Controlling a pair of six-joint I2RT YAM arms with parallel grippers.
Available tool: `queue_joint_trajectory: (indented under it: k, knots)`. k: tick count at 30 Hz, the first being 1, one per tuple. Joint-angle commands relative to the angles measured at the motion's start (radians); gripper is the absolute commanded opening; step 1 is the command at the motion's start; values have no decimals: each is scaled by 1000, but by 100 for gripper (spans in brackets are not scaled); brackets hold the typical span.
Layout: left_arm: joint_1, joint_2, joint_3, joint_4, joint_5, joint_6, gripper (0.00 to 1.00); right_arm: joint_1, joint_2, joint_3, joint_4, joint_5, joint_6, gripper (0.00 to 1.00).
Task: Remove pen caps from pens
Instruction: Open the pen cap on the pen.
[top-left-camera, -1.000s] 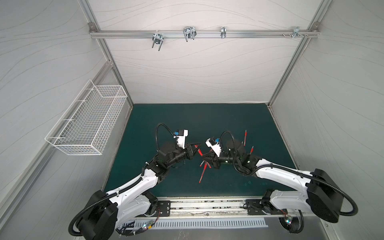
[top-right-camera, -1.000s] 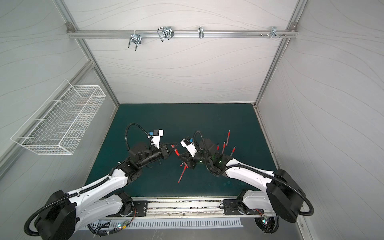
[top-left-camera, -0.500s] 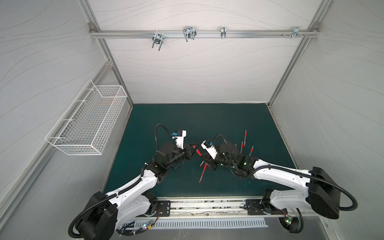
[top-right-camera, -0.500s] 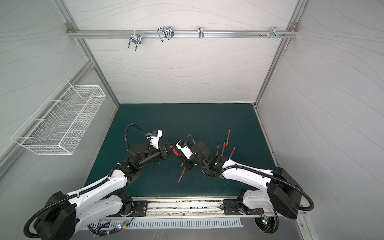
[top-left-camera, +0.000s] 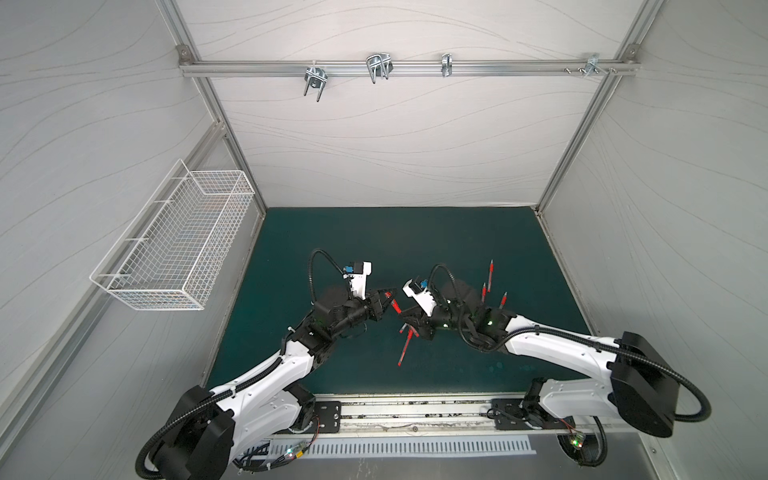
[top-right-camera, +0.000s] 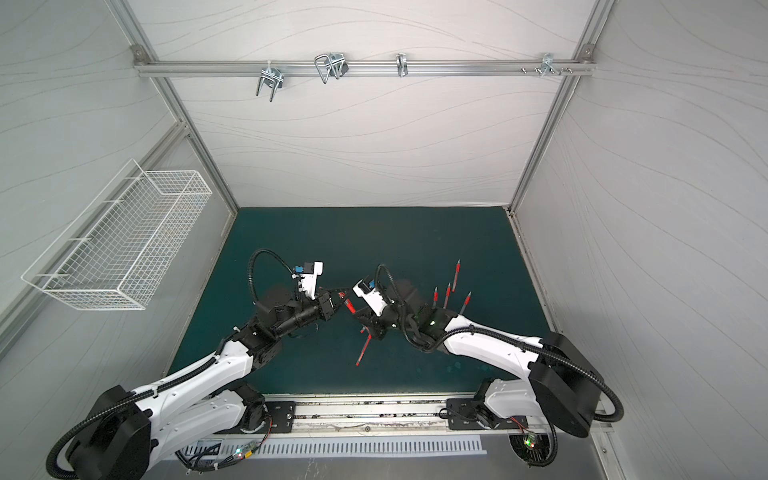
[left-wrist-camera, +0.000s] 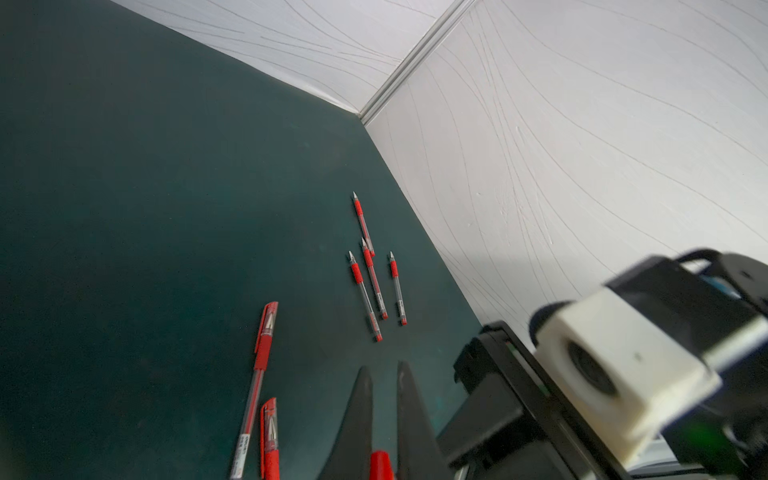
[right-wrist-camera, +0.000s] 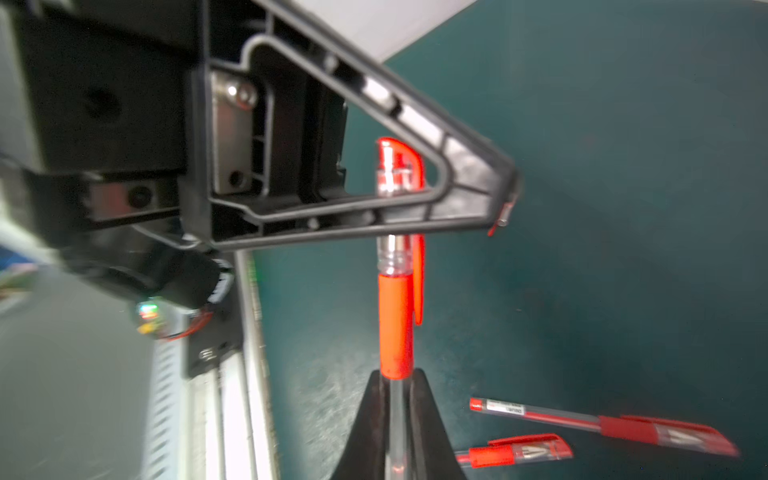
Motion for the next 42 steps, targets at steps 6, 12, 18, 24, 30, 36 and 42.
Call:
queue_joint_trajectory:
  k: [6, 12, 18, 24, 30, 36, 42]
  knots:
    - [32, -37, 18, 94, -93, 11, 0, 195, 115, 82, -210, 655, -84, 0]
    - [37, -62, 12, 80, -112, 14, 0, 120, 119, 82, -230, 390, -57, 0]
    - [45, -82, 4, 74, -126, 13, 0, -34, 79, 34, -207, -1, -34, 0]
    - [53, -80, 5, 78, -121, 5, 0, -97, 90, 36, -224, -178, -59, 0]
    - [59, -89, 1, 77, -121, -1, 0, 24, 75, 38, -237, 247, -81, 0]
    - [66, -91, -4, 79, -122, -5, 0, 167, 184, 103, -251, 621, -107, 0]
    - [76, -127, -6, 63, -135, -6, 0, 103, 189, 106, -285, 428, -82, 0]
